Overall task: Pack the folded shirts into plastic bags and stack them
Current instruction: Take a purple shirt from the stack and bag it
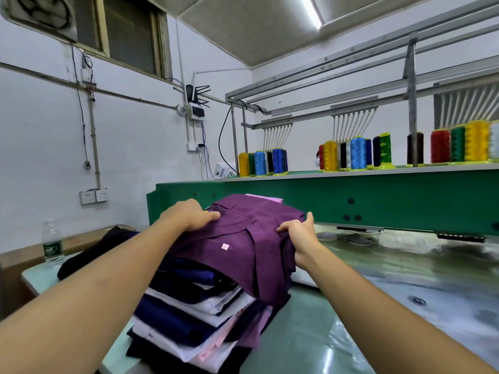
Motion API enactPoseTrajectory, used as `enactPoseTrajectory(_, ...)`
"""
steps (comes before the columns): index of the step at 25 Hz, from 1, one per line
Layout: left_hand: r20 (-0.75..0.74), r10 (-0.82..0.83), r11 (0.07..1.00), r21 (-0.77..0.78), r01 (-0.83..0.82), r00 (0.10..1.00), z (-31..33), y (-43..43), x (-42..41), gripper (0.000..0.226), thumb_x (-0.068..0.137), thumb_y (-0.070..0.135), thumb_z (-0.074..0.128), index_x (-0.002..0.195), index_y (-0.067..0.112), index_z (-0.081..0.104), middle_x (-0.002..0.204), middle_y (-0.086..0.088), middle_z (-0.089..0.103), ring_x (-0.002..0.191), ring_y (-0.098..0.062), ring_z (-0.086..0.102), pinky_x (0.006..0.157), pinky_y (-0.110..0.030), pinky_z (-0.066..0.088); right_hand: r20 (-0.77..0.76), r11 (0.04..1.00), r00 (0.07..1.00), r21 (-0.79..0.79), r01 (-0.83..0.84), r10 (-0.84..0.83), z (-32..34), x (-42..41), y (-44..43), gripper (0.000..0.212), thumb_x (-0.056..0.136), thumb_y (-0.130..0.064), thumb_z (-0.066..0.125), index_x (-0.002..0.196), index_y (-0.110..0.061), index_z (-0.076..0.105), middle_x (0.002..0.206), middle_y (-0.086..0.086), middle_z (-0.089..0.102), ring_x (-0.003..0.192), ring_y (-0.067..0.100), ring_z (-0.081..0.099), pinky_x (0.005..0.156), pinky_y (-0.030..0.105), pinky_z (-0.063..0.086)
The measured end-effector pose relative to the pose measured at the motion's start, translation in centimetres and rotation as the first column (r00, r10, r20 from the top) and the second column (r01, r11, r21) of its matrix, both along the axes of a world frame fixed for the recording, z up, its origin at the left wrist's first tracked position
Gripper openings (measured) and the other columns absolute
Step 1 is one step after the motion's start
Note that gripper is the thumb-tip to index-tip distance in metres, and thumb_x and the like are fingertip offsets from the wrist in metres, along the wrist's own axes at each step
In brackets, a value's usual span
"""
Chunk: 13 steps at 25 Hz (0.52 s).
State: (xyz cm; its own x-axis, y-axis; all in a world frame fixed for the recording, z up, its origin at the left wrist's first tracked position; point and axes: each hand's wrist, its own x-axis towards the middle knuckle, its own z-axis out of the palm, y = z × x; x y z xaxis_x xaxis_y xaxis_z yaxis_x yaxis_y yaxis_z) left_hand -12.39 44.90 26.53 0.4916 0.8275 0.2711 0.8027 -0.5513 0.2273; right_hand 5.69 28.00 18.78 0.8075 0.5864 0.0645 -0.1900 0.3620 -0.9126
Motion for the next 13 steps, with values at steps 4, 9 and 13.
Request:
enactPoseTrajectory(4, 0.032, -0.083, 0.996, -0.030, 0.084, 0.996, 0.9, -0.2, 0.6, 0.049, 0.077, 0.057, 0.077, 0.068, 0.012, 0.059, 0.074, -0.007, 0.057, 0.069, -0.023, 0.053, 0.060, -0.030, 0.039, 0.111, 0.995, 0.989, -0.008, -0.099, 0.100, 0.2, -0.2, -0.7, 0.072, 0.079, 0.013, 0.055, 0.134, -0.033, 0.061, 0.131, 0.005, 0.058, 0.112, 0.032, 0.063, 0.087, 0.041, 0.058)
enactPoseTrajectory(9, -0.014, -0.333, 0.941, 0.061, 0.333, 0.943, 2.0, -3.1, 3.0, 0.018, 0.079, 0.018, 0.075, 0.084, 0.021, 0.058, 0.088, -0.005, 0.064, 0.083, -0.026, 0.059, 0.066, -0.030, 0.041, 0.148, 0.984, 0.975, -0.086, -0.157, 0.168, 0.8, -0.3, -0.8, 0.038, 0.086, 0.003, 0.055, 0.112, -0.017, 0.074, 0.112, 0.013, 0.073, 0.104, 0.031, 0.070, 0.088, 0.039, 0.058)
enactPoseTrajectory(13, -0.093, -0.445, 0.875, 0.166, 0.454, 0.891, 2.3, -6.5, 4.9, 0.023, 0.079, 0.018, 0.073, 0.090, 0.024, 0.054, 0.086, 0.003, 0.060, 0.084, -0.023, 0.057, 0.070, -0.035, 0.045, 0.028, 0.947, 0.947, -0.045, -0.319, 0.320, 0.9, -0.6, -0.9, 0.025, 0.095, -0.034, 0.062, 0.102, -0.014, 0.076, 0.098, 0.011, 0.078, 0.081, 0.025, 0.074, 0.076, 0.034, 0.059)
